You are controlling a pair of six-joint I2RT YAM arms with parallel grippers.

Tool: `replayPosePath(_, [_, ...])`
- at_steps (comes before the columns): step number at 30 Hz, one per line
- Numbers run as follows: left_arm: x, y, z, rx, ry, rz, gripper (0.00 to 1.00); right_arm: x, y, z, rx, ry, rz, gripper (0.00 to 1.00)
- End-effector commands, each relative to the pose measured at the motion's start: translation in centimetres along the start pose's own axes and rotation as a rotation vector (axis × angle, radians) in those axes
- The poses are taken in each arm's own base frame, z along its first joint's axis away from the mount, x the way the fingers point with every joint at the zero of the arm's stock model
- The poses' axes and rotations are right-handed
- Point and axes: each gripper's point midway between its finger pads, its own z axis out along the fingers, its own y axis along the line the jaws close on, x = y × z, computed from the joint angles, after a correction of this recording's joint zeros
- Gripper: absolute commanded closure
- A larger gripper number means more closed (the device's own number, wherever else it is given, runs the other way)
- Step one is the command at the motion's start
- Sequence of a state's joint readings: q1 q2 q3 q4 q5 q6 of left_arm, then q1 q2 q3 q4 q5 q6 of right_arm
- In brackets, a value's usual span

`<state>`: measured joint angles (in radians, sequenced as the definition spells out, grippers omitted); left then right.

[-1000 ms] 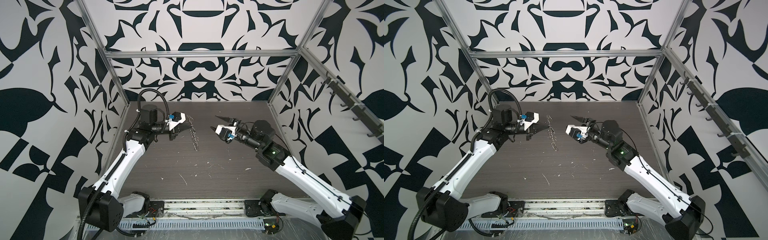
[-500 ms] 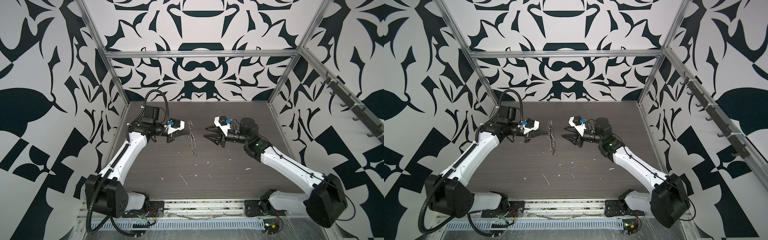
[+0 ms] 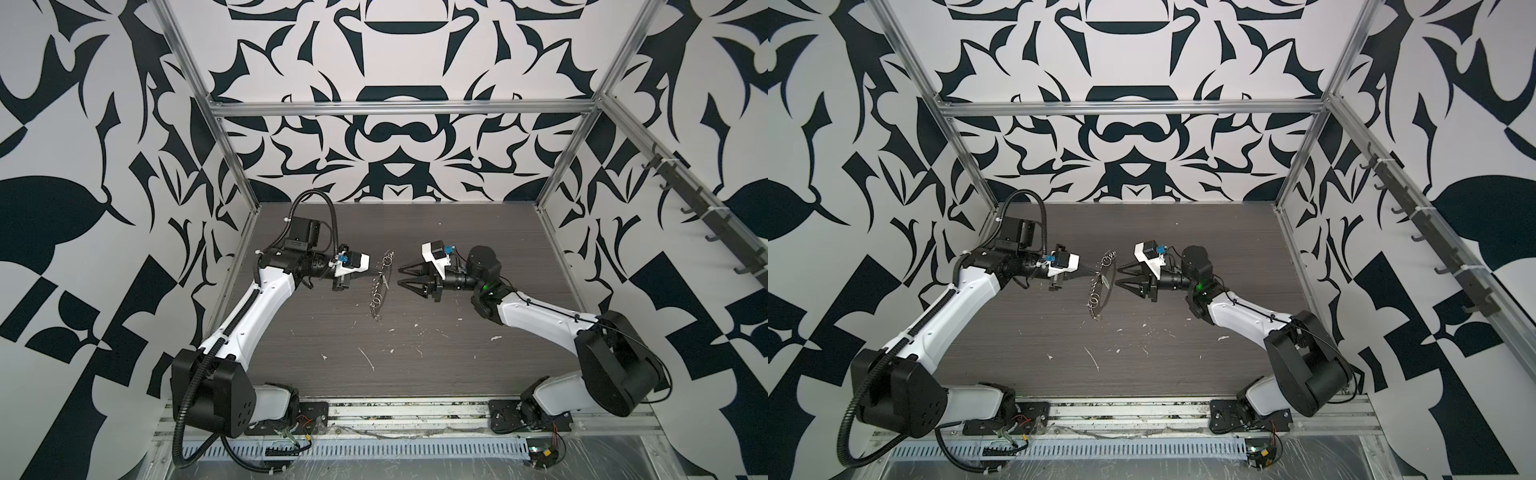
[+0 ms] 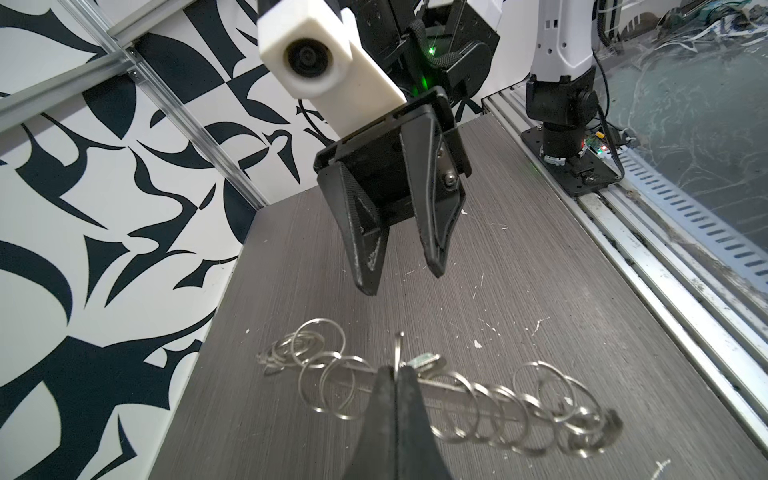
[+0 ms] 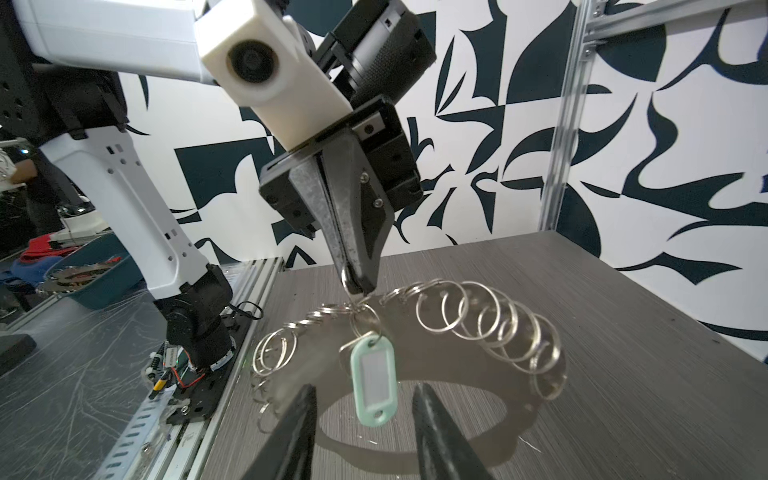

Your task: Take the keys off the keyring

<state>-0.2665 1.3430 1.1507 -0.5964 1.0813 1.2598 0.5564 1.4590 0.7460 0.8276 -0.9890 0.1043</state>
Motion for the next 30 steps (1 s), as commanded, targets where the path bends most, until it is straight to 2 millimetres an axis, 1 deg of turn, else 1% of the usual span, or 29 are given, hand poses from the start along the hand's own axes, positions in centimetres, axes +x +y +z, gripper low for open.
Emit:
replayPosePath(1, [-0.7, -1.1, -0.2, 0.021, -0.036, 0.002, 1.0, -2.9, 1.4, 0.7, -0.078, -0.064, -0.068, 0.62])
replayPosePath(5, [-0.9, -1.2, -0.3, 0.018, -0.037, 0.006, 1.0, -2.7, 1.4, 1.4, -0.096, -0.068, -0.056, 0.64])
replayPosePath(13, [-1.2, -1.4, -0.4, 0.018, -0.042, 0.014, 1.0, -3.5, 1.4, 2.5, -0.121, -0.092, -0.068, 0.65])
replayPosePath(17, [-1.3, -1.5, -0.5, 0.016, -0.042, 0.017, 1.0, -3.7, 1.3, 2.7, -0.123, -0.093, -0.069, 0.65])
replayPosePath(22, [-1.3, -1.6, -0.5, 0.016, -0.042, 0.02, 1.0, -3.4, 1.0, 3.0, -0.13, -0.08, -0.061, 0.63])
replayPosePath(25, [-1.3, -1.6, -0.5, 0.016, -0.042, 0.021, 1.0, -2.8, 0.8, 3.1, -0.131, -0.055, -0.063, 0.63])
replayPosePath(30, [-1.4, -1.6, -0.5, 0.016, -0.045, 0.023, 1.0, -2.3, 0.8, 3.2, -0.14, -0.039, -0.065, 0.62])
